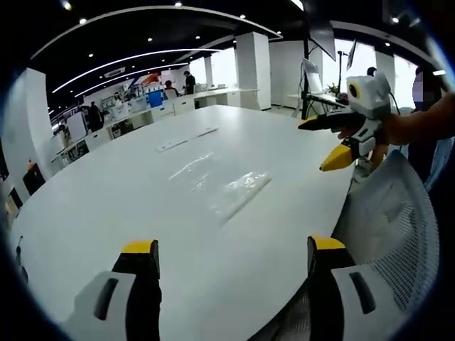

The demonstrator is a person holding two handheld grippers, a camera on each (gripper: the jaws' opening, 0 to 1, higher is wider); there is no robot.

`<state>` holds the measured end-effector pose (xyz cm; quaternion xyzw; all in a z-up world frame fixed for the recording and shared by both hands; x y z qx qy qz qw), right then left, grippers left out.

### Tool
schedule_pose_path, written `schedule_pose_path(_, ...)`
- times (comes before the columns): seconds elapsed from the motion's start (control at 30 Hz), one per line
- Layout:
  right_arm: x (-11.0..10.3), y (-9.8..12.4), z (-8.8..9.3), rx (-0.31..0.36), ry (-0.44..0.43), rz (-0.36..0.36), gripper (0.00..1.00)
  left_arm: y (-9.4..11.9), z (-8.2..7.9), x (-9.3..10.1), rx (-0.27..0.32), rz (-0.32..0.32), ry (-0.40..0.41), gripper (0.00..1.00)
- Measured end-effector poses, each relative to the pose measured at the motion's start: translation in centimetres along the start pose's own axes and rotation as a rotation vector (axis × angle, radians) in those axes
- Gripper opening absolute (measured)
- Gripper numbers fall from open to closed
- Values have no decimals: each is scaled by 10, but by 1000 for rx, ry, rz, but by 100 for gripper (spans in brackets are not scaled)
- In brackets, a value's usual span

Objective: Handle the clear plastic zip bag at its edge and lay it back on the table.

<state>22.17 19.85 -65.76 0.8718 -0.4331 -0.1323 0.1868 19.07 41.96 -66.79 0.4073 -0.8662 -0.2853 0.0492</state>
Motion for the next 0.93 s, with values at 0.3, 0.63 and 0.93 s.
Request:
schedule_pose_path(0.3,0,8,13,7,-36,19,99,2,5,3,6,-11,-10,87)
schedule_pose_path(0.63,-2,15,23,-7,-40,26,100,1,8,16,-5,-9,-40,87)
schedule_pose_path(0.93,-5,15,22,0,-38,22,100,0,11,5,0,-23,-4,87)
Point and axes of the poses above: the point that each gripper's makers call its tool centre point, and the gripper's own axes: y roughly backward along the fingers, x roughly to its right, z roughly out of its underside, the point moved 2 cm from there along y, roughly backward along the fingers, and after that the axes turned 8 degrees about -y, right-handed, at the moved point
